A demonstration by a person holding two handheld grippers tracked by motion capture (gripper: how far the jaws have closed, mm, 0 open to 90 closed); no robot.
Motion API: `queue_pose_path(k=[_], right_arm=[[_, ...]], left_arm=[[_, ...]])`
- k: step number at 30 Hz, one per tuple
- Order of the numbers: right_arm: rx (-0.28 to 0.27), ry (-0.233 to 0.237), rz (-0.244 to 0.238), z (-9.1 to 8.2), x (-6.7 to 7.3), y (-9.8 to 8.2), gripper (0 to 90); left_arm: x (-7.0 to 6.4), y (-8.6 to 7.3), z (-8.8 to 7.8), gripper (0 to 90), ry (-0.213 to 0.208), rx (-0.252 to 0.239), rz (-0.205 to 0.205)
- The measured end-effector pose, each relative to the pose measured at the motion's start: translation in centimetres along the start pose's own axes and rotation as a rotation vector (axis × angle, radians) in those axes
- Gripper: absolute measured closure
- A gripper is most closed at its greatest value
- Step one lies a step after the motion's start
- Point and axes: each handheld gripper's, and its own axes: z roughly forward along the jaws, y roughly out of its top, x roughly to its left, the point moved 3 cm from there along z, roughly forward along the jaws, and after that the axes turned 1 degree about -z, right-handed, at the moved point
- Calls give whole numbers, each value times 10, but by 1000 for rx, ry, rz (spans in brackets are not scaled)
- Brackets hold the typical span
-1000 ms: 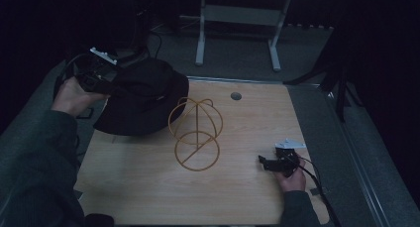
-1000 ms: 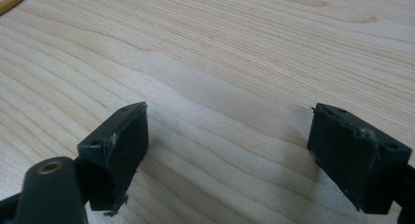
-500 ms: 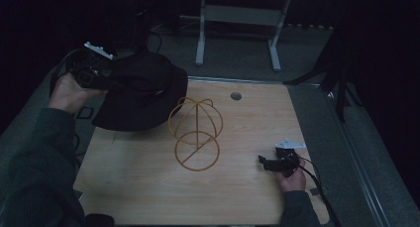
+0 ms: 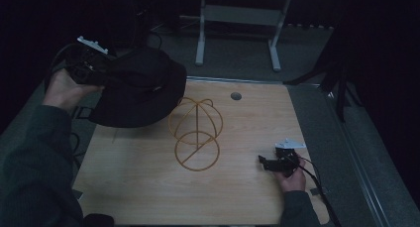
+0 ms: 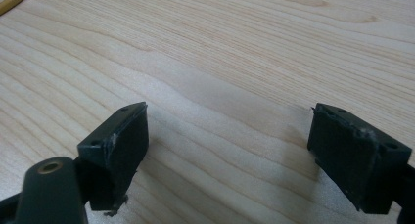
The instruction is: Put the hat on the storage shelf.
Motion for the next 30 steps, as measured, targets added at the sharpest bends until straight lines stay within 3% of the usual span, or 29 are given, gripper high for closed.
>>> queue_pose_path(k=[30], right_arm=[[0,0,0,0,0,0,153]], left_arm=[[-2,8,-22,879,-30,-70,2]])
